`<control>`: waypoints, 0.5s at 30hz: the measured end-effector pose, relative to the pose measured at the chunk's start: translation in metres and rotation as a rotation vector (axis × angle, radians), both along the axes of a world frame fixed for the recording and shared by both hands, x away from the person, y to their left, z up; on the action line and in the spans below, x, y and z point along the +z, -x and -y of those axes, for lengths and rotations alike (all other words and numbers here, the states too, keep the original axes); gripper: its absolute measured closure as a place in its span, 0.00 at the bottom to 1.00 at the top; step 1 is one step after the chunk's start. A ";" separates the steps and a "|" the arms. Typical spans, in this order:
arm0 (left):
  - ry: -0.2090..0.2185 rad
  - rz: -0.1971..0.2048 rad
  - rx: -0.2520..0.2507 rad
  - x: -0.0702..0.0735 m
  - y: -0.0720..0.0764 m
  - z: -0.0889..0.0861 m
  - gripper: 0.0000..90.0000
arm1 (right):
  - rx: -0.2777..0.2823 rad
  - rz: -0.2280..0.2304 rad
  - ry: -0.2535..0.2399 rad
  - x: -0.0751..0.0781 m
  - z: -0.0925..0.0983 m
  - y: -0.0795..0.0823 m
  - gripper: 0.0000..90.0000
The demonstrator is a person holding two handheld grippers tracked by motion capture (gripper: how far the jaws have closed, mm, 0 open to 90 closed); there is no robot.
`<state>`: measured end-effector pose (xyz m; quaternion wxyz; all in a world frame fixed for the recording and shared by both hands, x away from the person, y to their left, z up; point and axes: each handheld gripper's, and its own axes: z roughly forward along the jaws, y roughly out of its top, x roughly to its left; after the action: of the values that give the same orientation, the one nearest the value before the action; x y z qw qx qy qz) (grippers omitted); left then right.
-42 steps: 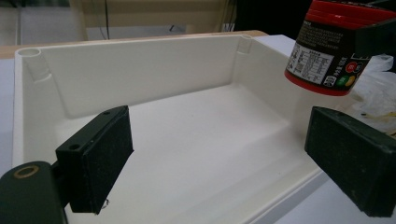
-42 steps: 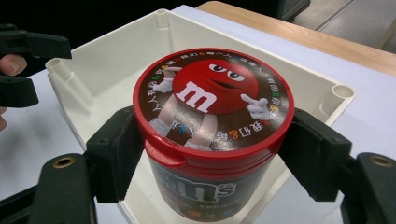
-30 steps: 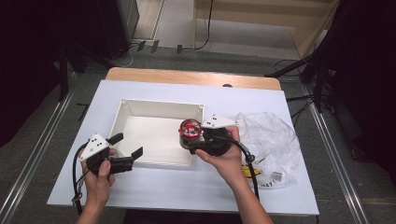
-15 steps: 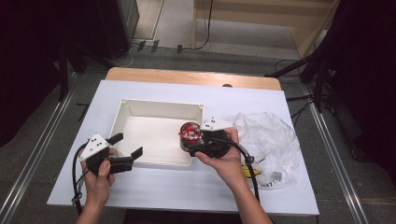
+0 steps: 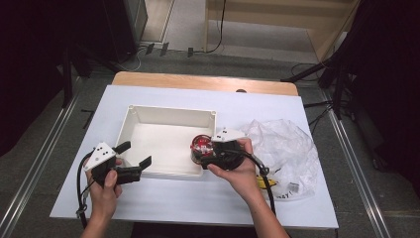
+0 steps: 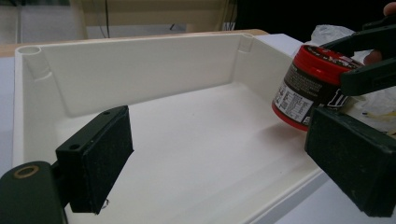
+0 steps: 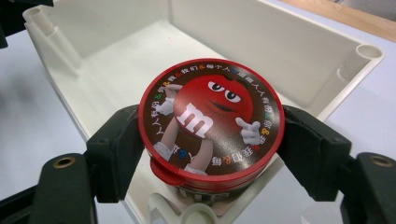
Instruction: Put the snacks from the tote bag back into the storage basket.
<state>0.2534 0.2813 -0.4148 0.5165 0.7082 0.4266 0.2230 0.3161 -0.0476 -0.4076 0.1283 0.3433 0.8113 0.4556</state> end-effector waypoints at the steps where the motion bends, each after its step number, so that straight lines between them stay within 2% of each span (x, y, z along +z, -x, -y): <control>1: -0.001 -0.001 0.001 0.000 0.000 0.000 0.09 | 0.001 0.000 0.004 -0.001 0.000 0.000 0.29; 5: 0.001 -0.003 0.003 0.000 0.000 0.000 0.09 | 0.004 0.002 0.024 -0.005 -0.002 0.000 0.29; 11: 0.004 -0.001 0.002 0.000 0.000 -0.001 0.09 | 0.016 0.030 0.054 -0.007 -0.004 0.003 0.30; 15: 0.004 0.000 0.003 0.000 0.000 -0.001 0.09 | 0.022 0.031 0.052 -0.007 -0.002 0.003 0.30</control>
<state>0.2534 0.2822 -0.4147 0.5176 0.7067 0.4280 0.2227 0.3135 -0.0451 -0.4144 0.1446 0.3239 0.8246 0.4407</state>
